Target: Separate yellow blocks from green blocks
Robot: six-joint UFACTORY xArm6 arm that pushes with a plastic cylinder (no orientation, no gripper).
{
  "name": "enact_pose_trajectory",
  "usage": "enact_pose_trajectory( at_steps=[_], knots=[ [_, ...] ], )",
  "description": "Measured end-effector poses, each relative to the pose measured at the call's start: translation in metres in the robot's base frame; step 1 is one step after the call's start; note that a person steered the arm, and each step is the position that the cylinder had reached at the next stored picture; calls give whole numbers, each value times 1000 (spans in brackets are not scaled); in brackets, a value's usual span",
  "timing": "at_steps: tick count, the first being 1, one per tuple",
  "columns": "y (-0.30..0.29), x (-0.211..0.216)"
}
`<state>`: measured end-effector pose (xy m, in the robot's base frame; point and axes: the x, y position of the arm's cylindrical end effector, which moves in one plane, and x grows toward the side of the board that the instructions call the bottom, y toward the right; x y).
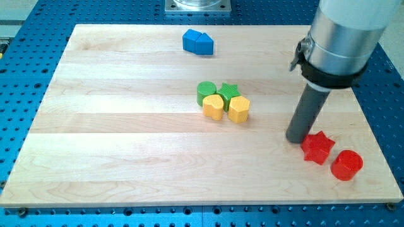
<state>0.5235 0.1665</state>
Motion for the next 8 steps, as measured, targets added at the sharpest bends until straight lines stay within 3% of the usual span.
enact_pose_trajectory(
  at_steps=[2, 3, 4, 5, 6, 7, 8],
  knots=[
    [11, 1],
    [-25, -5],
    [-149, 9],
    [-189, -30],
    [-187, -78],
    [-185, -93],
    [-130, -79]
  ],
)
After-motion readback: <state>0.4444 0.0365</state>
